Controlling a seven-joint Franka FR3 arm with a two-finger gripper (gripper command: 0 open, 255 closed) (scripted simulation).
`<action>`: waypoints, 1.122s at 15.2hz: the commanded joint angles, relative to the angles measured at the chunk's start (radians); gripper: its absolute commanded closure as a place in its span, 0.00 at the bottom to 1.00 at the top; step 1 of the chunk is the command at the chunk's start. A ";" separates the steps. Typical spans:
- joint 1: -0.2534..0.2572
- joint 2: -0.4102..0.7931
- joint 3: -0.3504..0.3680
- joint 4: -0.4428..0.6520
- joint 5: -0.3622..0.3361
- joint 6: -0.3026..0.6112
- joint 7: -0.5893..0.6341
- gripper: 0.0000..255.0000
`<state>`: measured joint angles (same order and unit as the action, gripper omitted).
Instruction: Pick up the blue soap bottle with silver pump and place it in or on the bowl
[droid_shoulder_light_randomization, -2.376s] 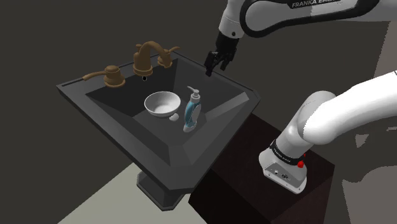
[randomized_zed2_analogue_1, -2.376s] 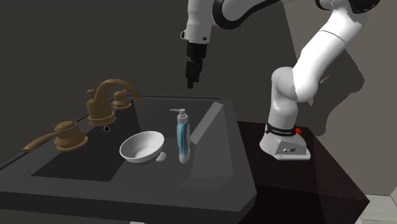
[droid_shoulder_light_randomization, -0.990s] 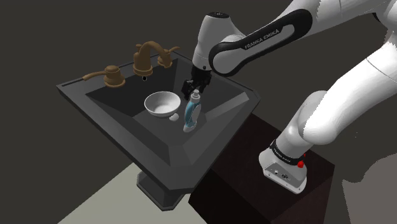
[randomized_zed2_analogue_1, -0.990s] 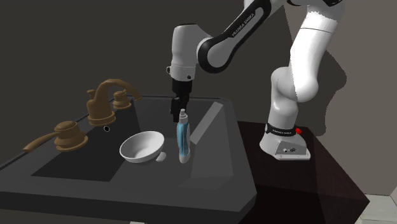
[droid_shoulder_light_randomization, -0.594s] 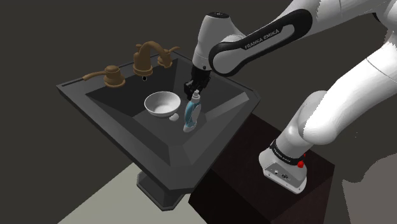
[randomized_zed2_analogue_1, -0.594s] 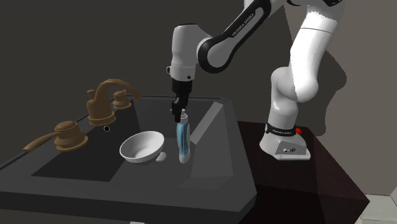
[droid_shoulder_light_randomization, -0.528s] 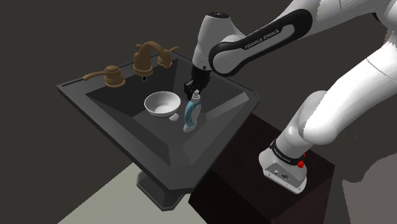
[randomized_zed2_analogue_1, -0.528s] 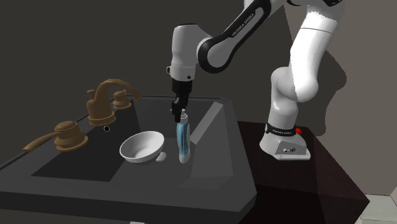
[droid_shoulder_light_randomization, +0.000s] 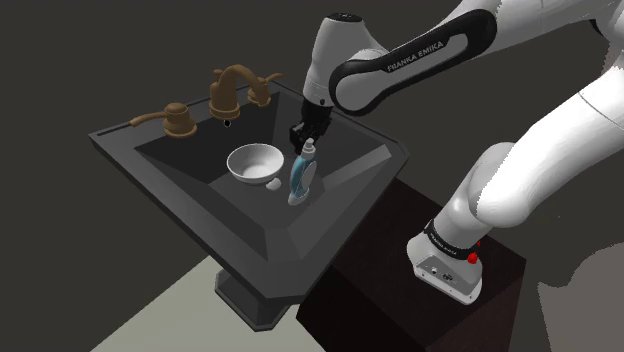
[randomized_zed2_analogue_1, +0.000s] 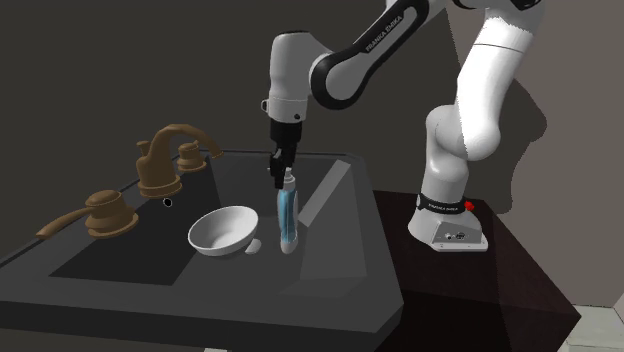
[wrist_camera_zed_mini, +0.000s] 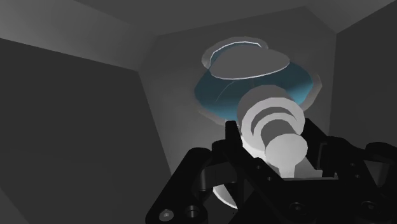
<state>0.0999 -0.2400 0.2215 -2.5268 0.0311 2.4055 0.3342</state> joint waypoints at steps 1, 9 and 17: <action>0.001 -0.017 -0.002 0.013 0.003 -0.030 -0.003 1.00; 0.004 -0.076 -0.011 0.074 0.014 -0.149 -0.015 1.00; 0.005 -0.118 -0.020 0.148 0.018 -0.265 -0.022 1.00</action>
<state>0.1039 -0.3508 0.2015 -2.3862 0.0476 2.1556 0.3112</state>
